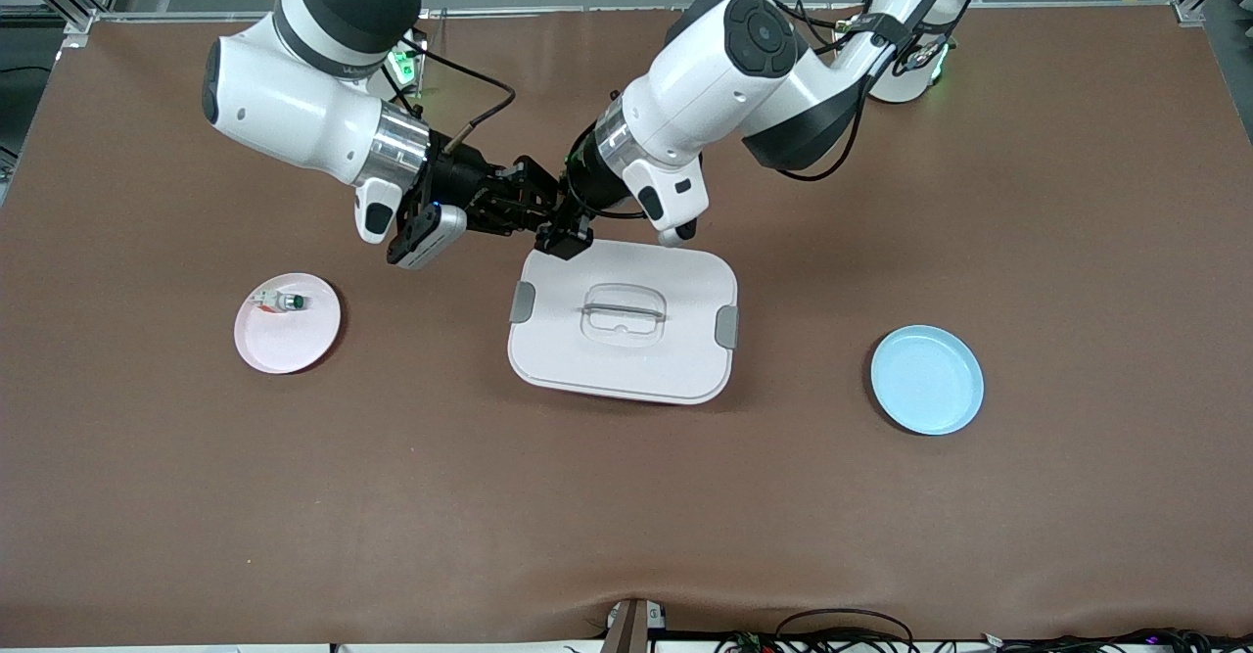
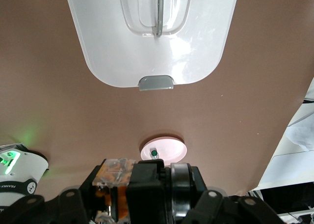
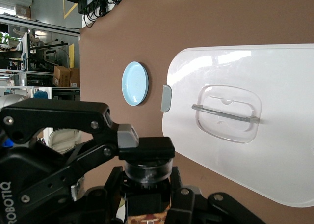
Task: Transfer orange switch to right arm and place
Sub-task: 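Close the right gripper on the switch and open the left gripper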
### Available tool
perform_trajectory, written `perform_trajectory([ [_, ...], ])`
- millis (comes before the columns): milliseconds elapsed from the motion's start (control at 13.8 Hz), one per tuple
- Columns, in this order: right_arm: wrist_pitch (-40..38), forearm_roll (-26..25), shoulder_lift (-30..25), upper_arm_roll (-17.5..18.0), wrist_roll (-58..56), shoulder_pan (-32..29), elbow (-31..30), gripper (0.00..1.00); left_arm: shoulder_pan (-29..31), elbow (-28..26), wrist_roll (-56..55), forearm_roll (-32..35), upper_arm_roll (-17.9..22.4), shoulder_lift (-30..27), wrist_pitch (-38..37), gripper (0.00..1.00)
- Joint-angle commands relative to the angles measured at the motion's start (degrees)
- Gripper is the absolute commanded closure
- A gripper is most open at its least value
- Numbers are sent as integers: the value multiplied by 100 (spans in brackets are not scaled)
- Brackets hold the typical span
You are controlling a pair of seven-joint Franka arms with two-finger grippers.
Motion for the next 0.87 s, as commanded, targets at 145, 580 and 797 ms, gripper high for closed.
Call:
perform_trajectory([
  [145, -112, 58, 42, -67, 153, 45, 66, 100, -10, 37, -142, 252, -17, -90, 23, 0],
  [580, -244, -555, 42, -102, -197, -34, 118, 100, 60, 37, -124, 252, -17, -99, 23, 0],
  [797, -752, -1476, 42, -111, -477, -340, 232, 100, 122, 11, -89, 261, 26, -248, -64, 0],
])
